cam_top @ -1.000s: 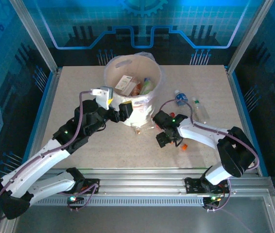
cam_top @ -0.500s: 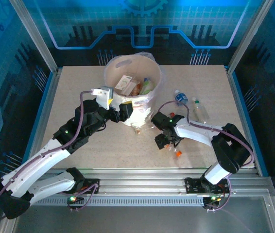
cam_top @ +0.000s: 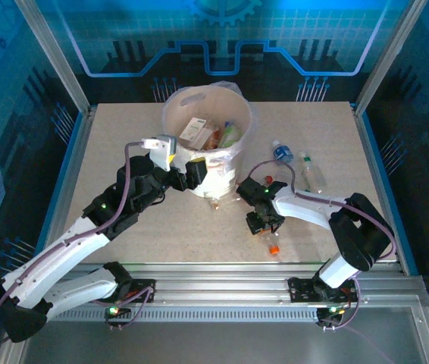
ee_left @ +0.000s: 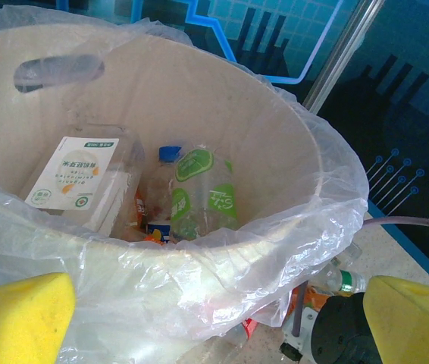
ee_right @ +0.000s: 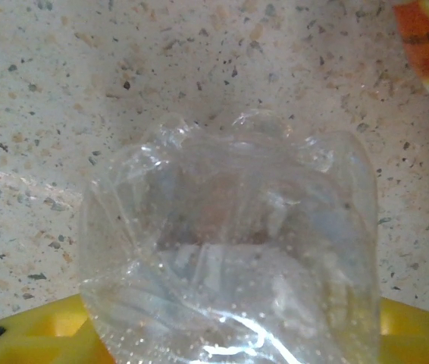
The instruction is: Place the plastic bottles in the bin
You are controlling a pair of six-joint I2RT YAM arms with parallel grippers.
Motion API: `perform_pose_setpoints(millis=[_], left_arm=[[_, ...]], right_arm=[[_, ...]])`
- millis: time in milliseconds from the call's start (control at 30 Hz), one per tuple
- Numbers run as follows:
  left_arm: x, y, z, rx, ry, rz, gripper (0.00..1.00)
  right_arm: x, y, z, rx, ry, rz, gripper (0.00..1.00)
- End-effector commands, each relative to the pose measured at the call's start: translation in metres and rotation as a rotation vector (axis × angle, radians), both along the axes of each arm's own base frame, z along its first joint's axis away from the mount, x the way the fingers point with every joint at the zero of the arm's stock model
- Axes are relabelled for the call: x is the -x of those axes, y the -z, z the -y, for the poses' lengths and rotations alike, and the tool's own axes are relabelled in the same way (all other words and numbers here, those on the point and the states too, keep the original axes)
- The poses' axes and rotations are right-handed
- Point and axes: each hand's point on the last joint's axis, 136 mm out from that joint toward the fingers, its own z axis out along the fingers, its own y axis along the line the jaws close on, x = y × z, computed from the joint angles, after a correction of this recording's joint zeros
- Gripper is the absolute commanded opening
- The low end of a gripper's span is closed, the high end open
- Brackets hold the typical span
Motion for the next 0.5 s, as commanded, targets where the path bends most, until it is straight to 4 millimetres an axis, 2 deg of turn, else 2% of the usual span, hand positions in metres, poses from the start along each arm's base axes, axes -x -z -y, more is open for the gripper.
perform_pose_setpoints(millis=[0, 100, 200, 333, 467], left_arm=[[0.0, -0.006, -0.005, -0.011, -0.023, 0.034, 0.99], [-0.001, -0.006, -0.012, -0.01, -0.057, 0.034, 0.99], [-0.001, -0.008, -0.019, 0.001, -0.092, 0.045, 0.99], [0.001, -0.012, -0.028, 0.025, -0.125, 0.069, 0.99], [0.002, -0.014, -0.035, 0.051, -0.16, 0.093, 0.99]], right_arm=[[0.002, -0.021, 0.0, -0.012, 0.019, 0.032, 0.55], [-0.002, -0.05, 0.003, -0.027, 0.048, 0.088, 0.5], [-0.009, -0.088, 0.004, -0.066, 0.079, 0.167, 0.44], [-0.02, -0.152, 0.008, -0.131, 0.137, 0.3, 0.41], [-0.036, -0.218, -0.002, -0.248, 0.153, 0.437, 0.37]])
